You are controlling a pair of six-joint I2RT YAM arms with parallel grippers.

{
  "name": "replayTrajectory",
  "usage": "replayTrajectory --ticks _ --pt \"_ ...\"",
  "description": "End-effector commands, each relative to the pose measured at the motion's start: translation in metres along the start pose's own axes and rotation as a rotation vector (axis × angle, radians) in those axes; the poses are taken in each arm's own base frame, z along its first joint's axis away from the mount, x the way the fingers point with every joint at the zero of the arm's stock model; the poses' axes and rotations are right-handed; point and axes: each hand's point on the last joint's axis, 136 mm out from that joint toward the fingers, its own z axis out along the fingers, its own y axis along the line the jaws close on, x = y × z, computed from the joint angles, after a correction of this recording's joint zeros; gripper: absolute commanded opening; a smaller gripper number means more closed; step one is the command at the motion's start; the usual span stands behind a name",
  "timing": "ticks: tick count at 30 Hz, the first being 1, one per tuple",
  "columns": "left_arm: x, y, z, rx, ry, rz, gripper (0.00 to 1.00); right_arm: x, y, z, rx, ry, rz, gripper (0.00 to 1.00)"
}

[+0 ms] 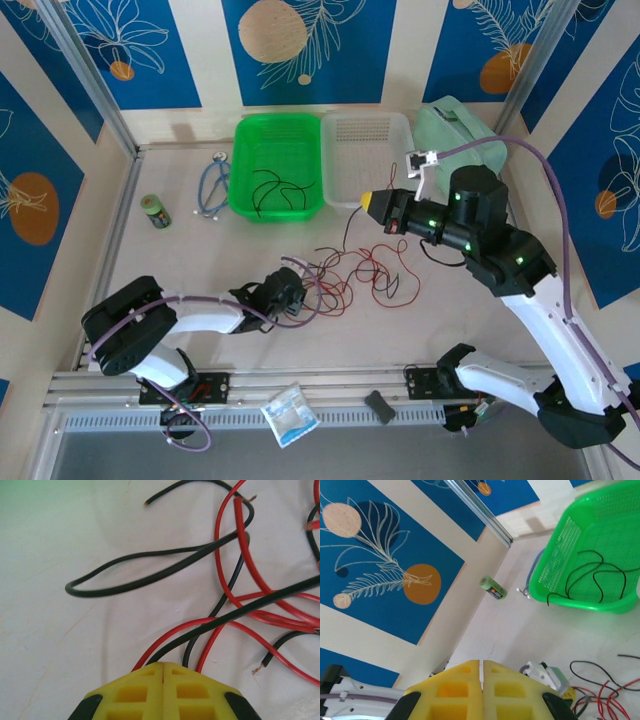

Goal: Untangle the cables

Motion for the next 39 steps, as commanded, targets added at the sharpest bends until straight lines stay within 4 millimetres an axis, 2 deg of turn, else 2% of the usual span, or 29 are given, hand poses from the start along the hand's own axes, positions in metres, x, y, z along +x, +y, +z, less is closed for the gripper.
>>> replayTrajectory --ticks 1,8,11,16,21,26,28,31,35,39 --pt "0.007 0.001 0.002 -0.007 -0.003 -0.029 0.0 -0.022 0.021 -0.02 -0.044 -0.069 -0.053 0.0" --pt "0.012 0.005 0.0 -0.014 0.002 -0.045 0.0 -0.058 0.053 -0.033 -0.103 -0.142 -0.134 0.0" --pt "0.002 0.005 -0.01 -0.006 -0.018 -0.05 0.0 -0.068 0.063 -0.03 -0.126 -0.151 -0.155 0.0" --pt "-0.033 0.011 -0.05 0.008 -0.128 -0.05 0.22 -0.081 0.074 -0.011 -0.164 -0.13 -0.182 0.0" --pt "-0.061 0.033 -0.101 -0.04 -0.232 -0.049 0.41 -0.104 0.077 0.011 -0.163 -0.131 -0.223 0.0" --pt "-0.066 0.057 -0.143 -0.088 -0.278 -0.082 0.62 -0.129 0.078 0.044 -0.182 -0.123 -0.243 0.0" --pt "-0.064 0.064 -0.156 -0.097 -0.282 -0.1 0.7 -0.138 0.075 0.064 -0.187 -0.112 -0.248 0.0" --pt "-0.061 0.07 -0.168 -0.098 -0.284 -0.123 0.84 -0.149 0.068 0.097 -0.19 -0.089 -0.245 0.0" --pt "-0.06 0.071 -0.174 -0.089 -0.279 -0.135 1.0 -0.163 0.056 0.142 -0.2 -0.074 -0.246 0.0" --pt "-0.061 0.067 -0.175 -0.071 -0.265 -0.134 1.0 -0.167 0.024 0.197 -0.239 -0.039 -0.185 0.0"
